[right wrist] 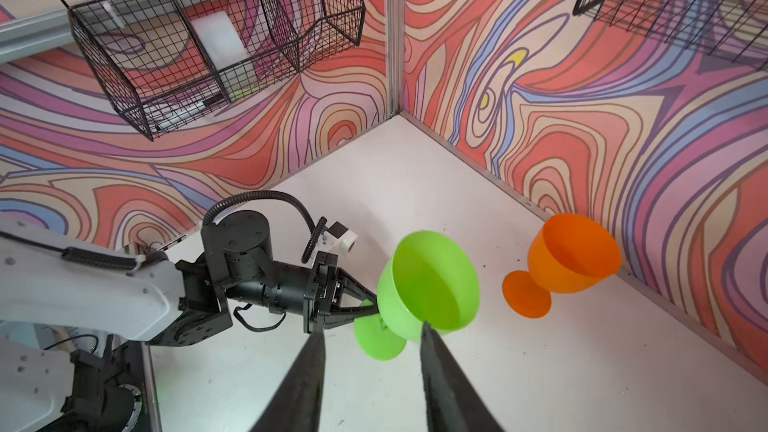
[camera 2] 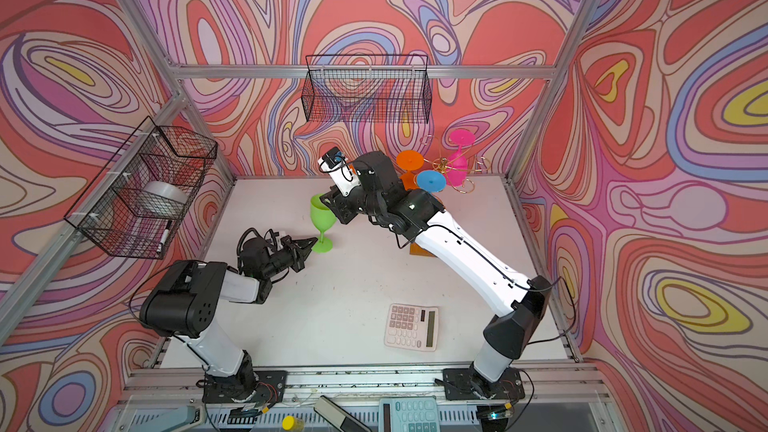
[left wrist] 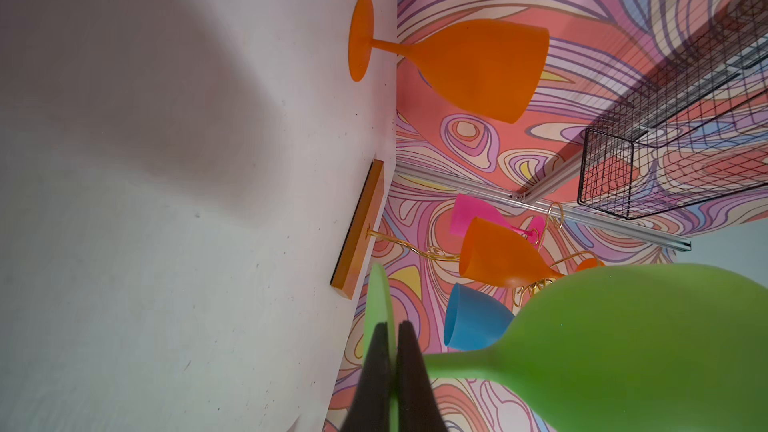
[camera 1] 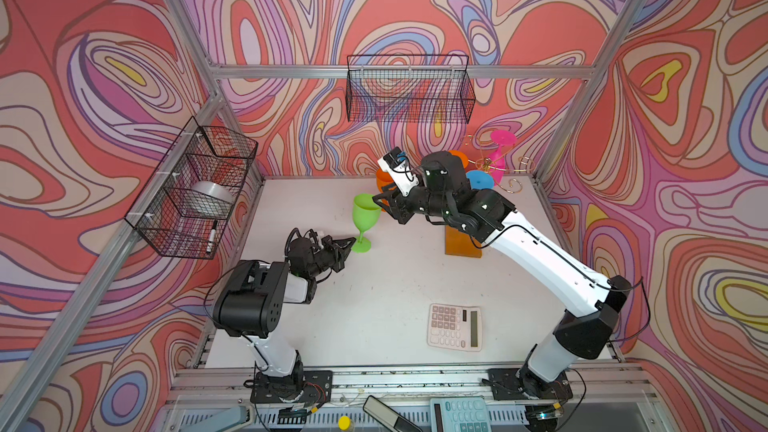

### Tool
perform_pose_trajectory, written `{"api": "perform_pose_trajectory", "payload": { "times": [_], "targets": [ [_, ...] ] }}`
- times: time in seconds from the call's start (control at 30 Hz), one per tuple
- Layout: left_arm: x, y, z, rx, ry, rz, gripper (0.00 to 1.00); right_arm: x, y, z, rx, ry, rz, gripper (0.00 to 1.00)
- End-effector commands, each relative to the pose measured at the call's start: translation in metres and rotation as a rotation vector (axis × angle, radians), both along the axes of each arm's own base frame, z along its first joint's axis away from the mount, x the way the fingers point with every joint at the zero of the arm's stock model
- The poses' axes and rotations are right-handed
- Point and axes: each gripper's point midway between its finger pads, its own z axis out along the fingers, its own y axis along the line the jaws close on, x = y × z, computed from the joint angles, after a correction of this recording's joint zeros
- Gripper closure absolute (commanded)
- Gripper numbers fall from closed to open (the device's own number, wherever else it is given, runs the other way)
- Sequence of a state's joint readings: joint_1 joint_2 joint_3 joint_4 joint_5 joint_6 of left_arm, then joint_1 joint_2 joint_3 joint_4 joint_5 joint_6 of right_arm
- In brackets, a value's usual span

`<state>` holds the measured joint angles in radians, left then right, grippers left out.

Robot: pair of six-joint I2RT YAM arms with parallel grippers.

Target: Take the wine glass off the wine glass rack

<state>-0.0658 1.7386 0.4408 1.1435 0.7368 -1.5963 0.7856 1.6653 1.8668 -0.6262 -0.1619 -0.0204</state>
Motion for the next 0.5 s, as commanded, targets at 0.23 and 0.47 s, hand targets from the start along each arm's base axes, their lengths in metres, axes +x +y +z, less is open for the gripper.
{"api": "perform_pose_trajectory", "payload": {
  "times": [0.23, 0.47],
  "targets": [
    [0.002, -0.003, 0.057, 0.126, -0.25, -0.029, 1.0, 0.006, 0.003, -0.025, -0.094, 0.044, 0.005, 0.64],
    [-0.001, -0.002, 0.062, 0.18, -0.264, -0.034, 1.0, 0.007, 0.023, -0.045, -0.141, 0.076, 0.063, 0.67]
  ]
}}
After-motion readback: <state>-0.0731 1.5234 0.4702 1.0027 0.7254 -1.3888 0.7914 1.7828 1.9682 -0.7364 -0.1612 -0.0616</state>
